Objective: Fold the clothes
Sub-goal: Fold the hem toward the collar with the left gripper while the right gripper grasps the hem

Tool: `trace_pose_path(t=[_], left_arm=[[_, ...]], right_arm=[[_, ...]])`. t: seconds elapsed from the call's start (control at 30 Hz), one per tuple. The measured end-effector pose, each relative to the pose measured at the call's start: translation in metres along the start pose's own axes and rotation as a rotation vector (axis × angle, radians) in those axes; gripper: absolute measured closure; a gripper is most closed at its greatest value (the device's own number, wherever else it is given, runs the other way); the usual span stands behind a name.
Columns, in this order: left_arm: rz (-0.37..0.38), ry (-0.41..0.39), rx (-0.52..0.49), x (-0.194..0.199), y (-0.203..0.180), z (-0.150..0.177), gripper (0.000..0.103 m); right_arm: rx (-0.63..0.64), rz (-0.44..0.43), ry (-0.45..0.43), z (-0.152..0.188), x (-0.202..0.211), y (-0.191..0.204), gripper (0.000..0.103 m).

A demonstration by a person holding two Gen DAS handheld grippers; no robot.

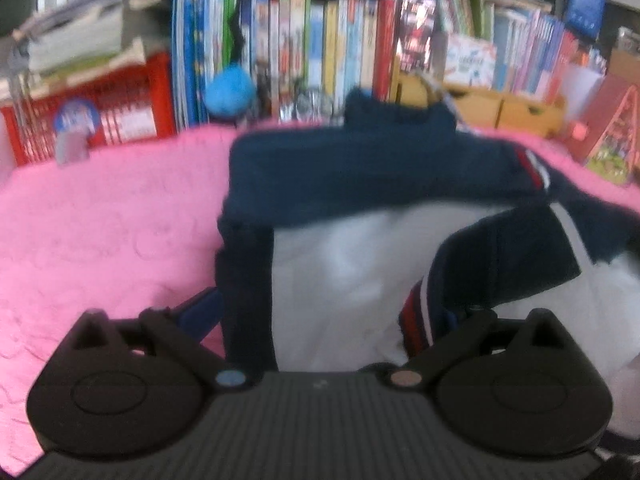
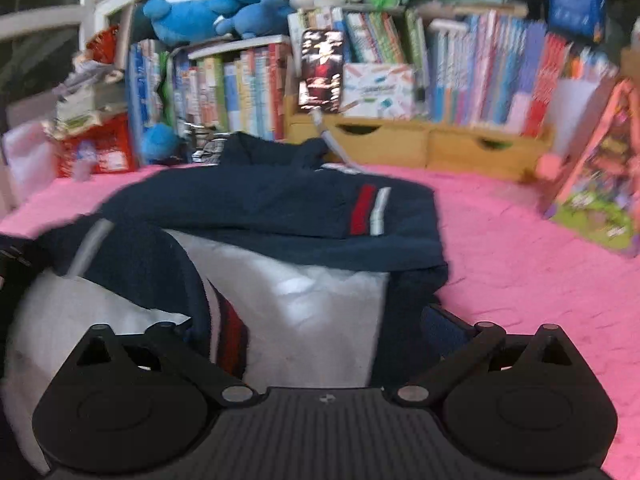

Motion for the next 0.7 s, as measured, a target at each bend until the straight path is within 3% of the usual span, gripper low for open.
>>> trace_pose_path(t=[0.1, 0.17, 0.27, 0.37, 0.43, 0.53, 0.57, 0.63, 0.7], left_arm=[[0.011, 0.014, 0.023, -0.011, 0.003, 0.01, 0.0], [0.024, 0.0, 0.045, -0.012, 0.004, 0.015, 0.0], [0.018, -0.028, 0.024, -0.011, 0.001, 0.02, 0.0], [0.011, -0.026, 0.017, -0.011, 0.0, 0.019, 0.0], [0.012, -0.021, 0.022, -0.011, 0.001, 0.019, 0.0], [0.014, -0.01, 0.018, -0.008, 0.001, 0.015, 0.0], [0.013, -0.014, 0.012, -0.004, 0.0, 0.012, 0.0], [0.024, -0.038, -0.004, 0.01, -0.002, 0.004, 0.0], [0.043, -0.07, -0.023, 0.027, -0.004, -0.004, 0.0]], right_arm=[[-0.066, -0.12, -0.035, -0.002, 0.0, -0.003, 0.0], [-0.123, -0.199, -0.104, -0.011, 0.014, -0.009, 0.0], [-0.114, -0.237, -0.171, -0.021, 0.042, -0.016, 0.0], [0.189, -0.159, -0.041, -0.005, 0.049, 0.001, 0.002], [0.382, -0.154, 0.097, 0.022, 0.04, 0.023, 0.022], [0.604, -0.193, 0.246, 0.064, 0.023, 0.058, 0.037], [0.652, -0.198, 0.269, 0.074, 0.017, 0.067, 0.038], [0.665, -0.169, 0.23, 0.072, 0.006, 0.073, 0.039], [0.609, -0.131, 0.194, 0.062, -0.007, 0.069, 0.039]])
Point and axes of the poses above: each gripper's, at about its wrist camera, not at the fingertips, and x roughly against the way its jaws point, y to its left, z to its underside, the point moved 9 cm from there along -x, roughly the way its jaws point, and after that the axes turned 10 degrees about x, right-handed, at the moved point
